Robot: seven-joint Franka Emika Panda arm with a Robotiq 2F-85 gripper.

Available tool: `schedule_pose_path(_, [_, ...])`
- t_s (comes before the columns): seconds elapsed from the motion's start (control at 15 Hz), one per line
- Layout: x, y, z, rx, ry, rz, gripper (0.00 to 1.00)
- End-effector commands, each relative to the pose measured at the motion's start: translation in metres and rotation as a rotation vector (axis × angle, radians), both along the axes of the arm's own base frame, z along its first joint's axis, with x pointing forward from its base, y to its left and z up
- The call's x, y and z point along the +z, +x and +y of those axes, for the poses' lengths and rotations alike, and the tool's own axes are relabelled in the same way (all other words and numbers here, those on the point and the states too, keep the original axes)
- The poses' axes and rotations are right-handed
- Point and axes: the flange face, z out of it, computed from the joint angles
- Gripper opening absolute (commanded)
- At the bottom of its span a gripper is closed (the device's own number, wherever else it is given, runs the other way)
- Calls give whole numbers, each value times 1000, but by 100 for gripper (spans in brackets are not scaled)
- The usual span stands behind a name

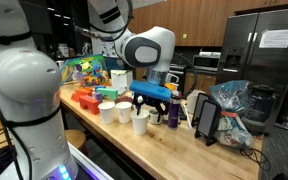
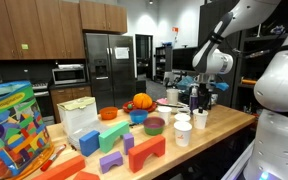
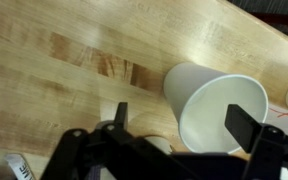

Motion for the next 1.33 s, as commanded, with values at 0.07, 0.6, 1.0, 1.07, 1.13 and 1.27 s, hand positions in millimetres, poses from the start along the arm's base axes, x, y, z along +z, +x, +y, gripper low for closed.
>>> schedule_pose_path(0.07, [-6, -5, -12, 4, 1, -11, 70])
schedule_pose_path(0.6, [-5, -5, -15, 22, -13, -18, 9])
schedule_pose_path(1.0, [10, 1, -10, 47, -36, -30, 1])
schedule_pose_path(1.07, [14, 2, -6, 58, -41, -33, 1])
schedule_pose_path(1.13, [16, -1, -1, 70, -47, -36, 1])
schedule_pose_path(1.27, [26, 8, 4, 100, -68, -42, 1])
